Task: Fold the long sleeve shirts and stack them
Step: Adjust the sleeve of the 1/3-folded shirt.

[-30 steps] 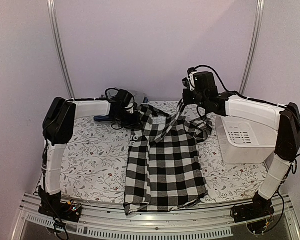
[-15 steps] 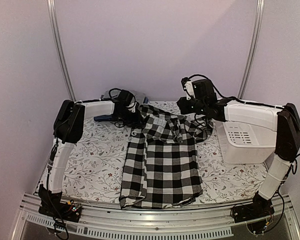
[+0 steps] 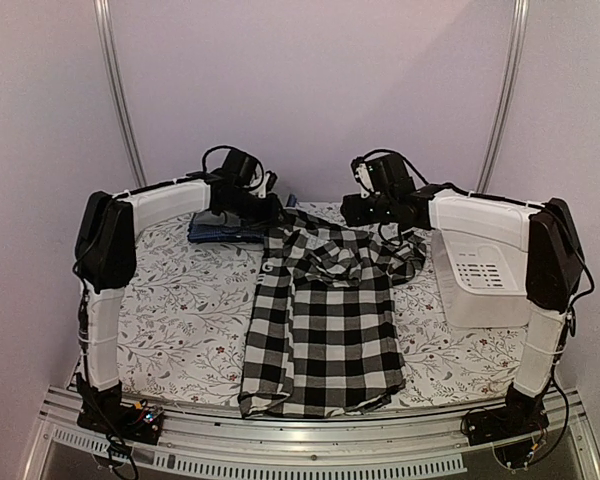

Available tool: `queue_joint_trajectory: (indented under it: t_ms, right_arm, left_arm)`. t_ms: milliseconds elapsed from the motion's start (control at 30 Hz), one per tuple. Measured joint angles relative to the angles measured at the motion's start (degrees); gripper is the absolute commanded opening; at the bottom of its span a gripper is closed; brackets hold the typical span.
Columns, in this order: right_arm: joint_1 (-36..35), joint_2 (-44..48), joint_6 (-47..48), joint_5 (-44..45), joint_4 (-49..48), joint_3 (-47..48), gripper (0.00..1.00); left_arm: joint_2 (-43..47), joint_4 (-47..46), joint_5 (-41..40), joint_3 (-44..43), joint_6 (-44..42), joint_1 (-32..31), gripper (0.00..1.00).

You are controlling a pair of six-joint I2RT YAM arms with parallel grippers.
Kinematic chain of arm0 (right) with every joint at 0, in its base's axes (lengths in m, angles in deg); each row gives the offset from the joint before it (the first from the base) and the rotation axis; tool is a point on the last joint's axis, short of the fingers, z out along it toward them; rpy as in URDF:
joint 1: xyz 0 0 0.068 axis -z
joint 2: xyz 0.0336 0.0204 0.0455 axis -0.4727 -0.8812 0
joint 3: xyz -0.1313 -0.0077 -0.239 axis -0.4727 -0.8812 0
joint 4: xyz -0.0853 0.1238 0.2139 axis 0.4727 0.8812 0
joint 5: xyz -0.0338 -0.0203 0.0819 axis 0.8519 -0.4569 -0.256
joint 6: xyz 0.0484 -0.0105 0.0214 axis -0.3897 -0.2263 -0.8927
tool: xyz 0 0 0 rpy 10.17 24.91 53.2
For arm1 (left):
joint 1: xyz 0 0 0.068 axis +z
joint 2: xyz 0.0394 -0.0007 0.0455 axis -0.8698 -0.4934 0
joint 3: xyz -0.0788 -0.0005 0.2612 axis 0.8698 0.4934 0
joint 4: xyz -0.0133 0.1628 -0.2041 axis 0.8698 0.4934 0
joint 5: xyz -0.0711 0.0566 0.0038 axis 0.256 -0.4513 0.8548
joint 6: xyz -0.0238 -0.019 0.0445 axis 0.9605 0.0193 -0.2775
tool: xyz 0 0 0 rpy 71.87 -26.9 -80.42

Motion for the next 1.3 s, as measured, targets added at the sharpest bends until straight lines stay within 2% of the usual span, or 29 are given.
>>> queue_joint_trajectory:
  t_ms: [467,733,867,1000,1200,1300]
  right_arm:
    - [-7.9,-19.9,-3.4,0.0,10.0,17.7,0.64]
    - [-7.5,-27.4,-7.0,-0.2,13.3,22.4,0.66]
    - [-7.3,-29.4,-8.2,0.0,14.2,24.0,0.60]
    - [-7.0,-29.9,-9.4,0.2,14.7,24.6,0.50]
    - [-6.0,-29.9,-10.6,0.6,14.8,24.6,0.24]
    - [-5.6,-29.9,-10.9,0.7,15.0,24.6,0.23]
  left_arm:
    - [15.4,-0.2,-0.5,22.7,2.6,-0.5,0.28]
    - [24.2,-1.0,-0.4,27.4,3.0,-0.4,0.29]
    - [25.0,-1.3,-0.4,28.2,3.0,-0.4,0.28]
    - [25.0,-1.4,-0.2,29.3,3.1,-0.4,0.28]
    - [25.1,-1.4,-0.2,29.6,3.2,-0.4,0.28]
    - [25.1,-1.6,0.0,29.6,3.2,-0.4,0.28]
